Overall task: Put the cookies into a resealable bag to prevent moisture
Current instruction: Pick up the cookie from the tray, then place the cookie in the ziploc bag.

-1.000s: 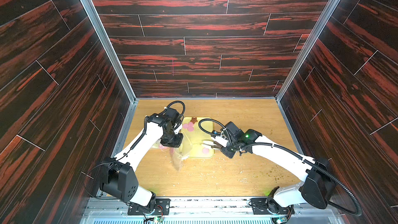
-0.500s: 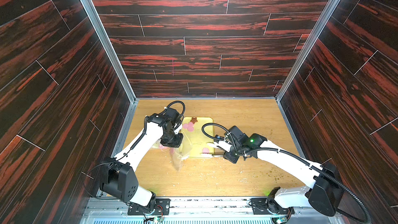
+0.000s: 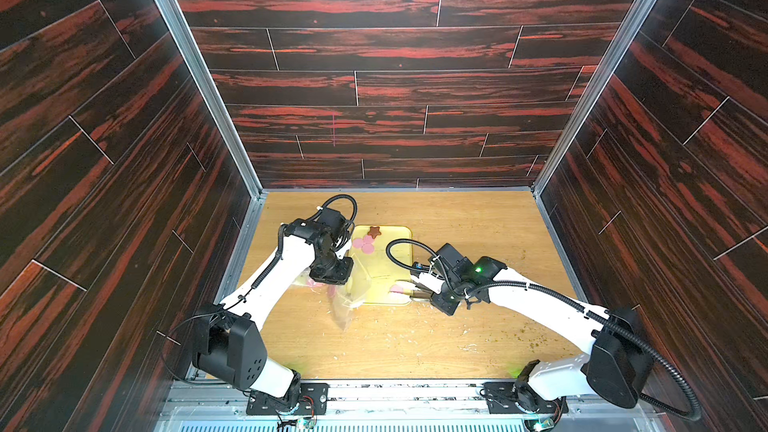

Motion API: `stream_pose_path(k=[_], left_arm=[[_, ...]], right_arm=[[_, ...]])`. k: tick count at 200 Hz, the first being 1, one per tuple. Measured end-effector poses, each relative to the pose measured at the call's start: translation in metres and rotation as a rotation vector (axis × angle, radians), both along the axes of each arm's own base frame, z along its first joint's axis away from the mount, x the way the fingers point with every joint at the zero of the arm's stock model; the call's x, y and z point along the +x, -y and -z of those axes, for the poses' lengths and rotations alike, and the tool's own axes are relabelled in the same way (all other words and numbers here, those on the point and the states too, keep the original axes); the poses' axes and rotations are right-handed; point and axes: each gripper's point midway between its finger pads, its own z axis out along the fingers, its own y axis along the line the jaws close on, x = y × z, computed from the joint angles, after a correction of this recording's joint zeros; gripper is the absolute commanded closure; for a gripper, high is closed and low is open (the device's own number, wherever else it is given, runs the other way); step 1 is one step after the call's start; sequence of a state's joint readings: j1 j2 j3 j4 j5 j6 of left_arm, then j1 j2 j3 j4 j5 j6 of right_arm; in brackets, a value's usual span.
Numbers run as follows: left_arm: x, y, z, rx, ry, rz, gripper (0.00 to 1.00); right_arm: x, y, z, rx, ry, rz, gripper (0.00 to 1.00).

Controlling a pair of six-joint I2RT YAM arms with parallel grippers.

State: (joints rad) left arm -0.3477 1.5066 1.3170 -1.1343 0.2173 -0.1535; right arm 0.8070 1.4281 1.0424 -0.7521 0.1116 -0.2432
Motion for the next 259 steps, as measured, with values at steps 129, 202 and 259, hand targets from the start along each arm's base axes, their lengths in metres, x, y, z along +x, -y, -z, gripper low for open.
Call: stream_pose_path(k=[129, 202, 259], left_arm=[[0.0, -0.001, 0.0, 0.008, 0.002, -0.001, 1.0], [0.004, -0.001, -0.005, 0.008, 0.019, -0.003, 1.0], [0.003, -0.001, -0.006, 0.005, 0.014, -0.002, 1.0]], right_arm=[[0.009, -0.006, -0.091, 0.306, 0.186, 0.023, 0.69], [-0.023, -0.055, -0.134, 0.624, 0.088, -0.177, 0.68], [-0.024, -0.07, -0.113, 0.622, -0.005, -0.203, 0.55]])
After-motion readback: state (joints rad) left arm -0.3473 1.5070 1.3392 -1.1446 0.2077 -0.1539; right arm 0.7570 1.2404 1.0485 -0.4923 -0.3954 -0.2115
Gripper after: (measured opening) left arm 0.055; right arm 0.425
